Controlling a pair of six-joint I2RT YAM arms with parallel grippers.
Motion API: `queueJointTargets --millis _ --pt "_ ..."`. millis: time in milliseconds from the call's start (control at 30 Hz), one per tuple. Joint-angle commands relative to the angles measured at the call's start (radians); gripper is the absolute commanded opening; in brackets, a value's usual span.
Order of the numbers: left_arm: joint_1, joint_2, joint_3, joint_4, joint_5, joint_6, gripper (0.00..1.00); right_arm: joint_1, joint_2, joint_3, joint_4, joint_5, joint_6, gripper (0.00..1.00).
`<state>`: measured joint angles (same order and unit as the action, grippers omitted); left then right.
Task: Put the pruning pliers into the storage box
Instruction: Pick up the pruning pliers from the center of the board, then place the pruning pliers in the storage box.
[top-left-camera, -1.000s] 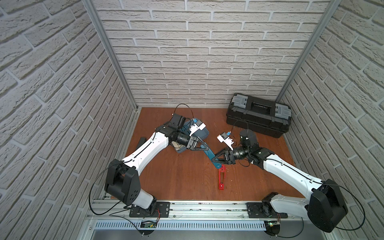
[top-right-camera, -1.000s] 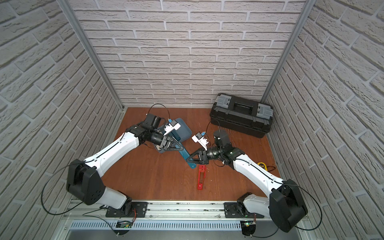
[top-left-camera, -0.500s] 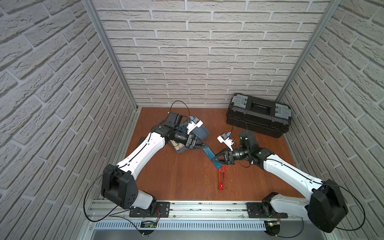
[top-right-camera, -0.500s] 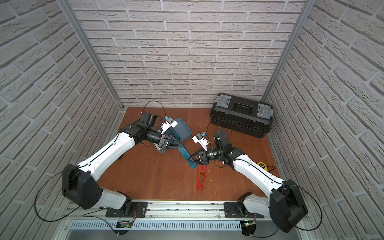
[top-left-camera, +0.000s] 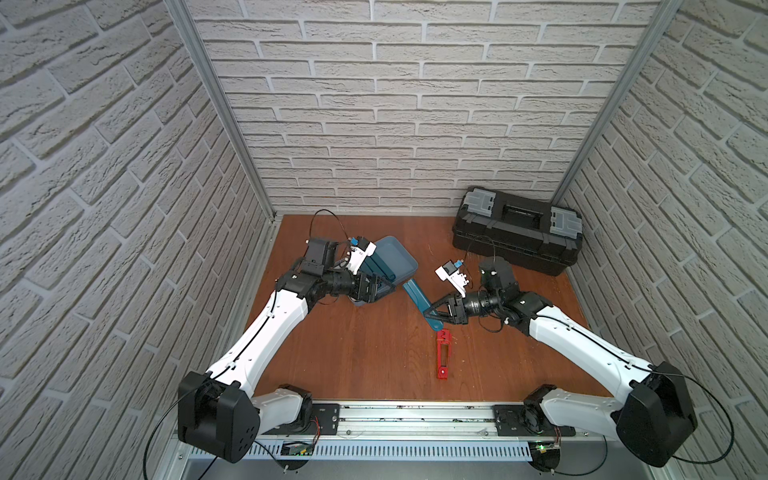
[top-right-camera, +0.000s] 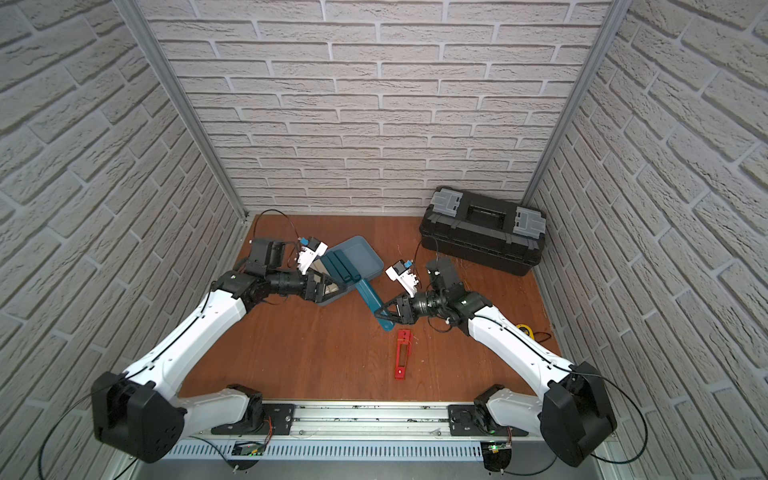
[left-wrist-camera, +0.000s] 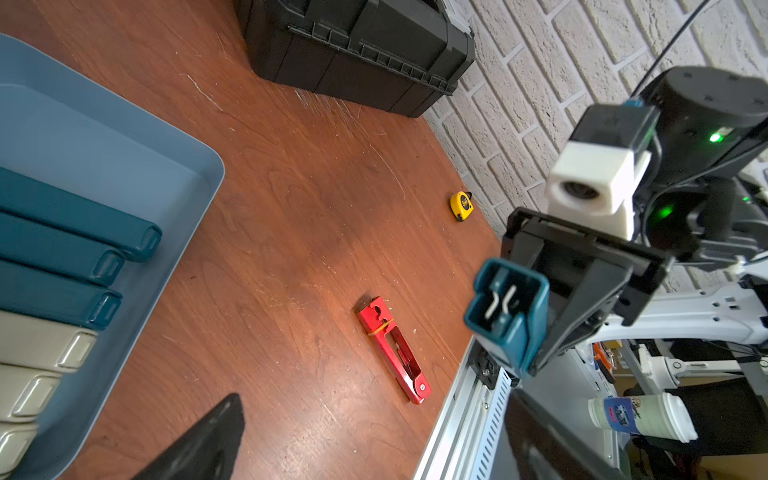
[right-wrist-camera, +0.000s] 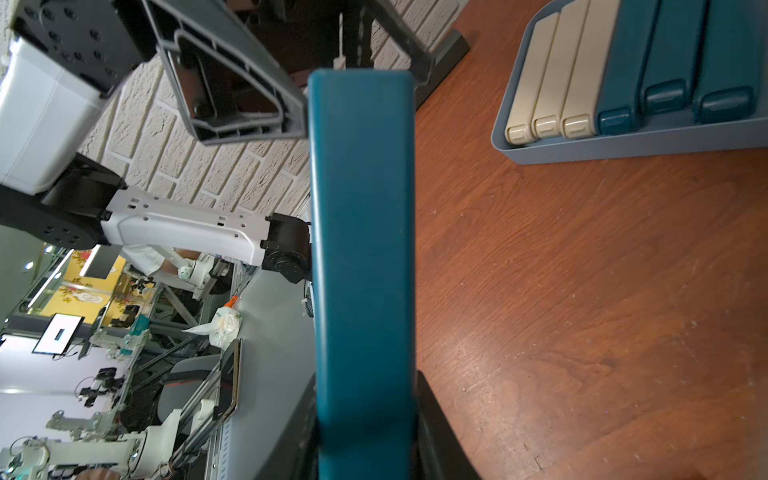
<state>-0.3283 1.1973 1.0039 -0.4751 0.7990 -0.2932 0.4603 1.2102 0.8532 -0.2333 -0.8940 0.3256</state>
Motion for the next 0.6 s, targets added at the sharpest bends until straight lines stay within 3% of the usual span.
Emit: queueJointTargets --millis 0,267,567 --pt "0.003 -0.043 -0.057 0.113 -0.012 -0.085 0.98 0.006 0.014 0.055 -0.026 0.097 -0.017 0.03" --pt "0.004 -0.121 -0.168 0.255 -0.043 -0.240 0.98 0.028 0.154 0.181 -0.071 0.267 -0.017 0.03" --pt "0.009 -0.123 -0.261 0.403 -0.174 -0.369 0.98 0.070 0.366 0.405 -0.148 0.456 -0.036 0.03"
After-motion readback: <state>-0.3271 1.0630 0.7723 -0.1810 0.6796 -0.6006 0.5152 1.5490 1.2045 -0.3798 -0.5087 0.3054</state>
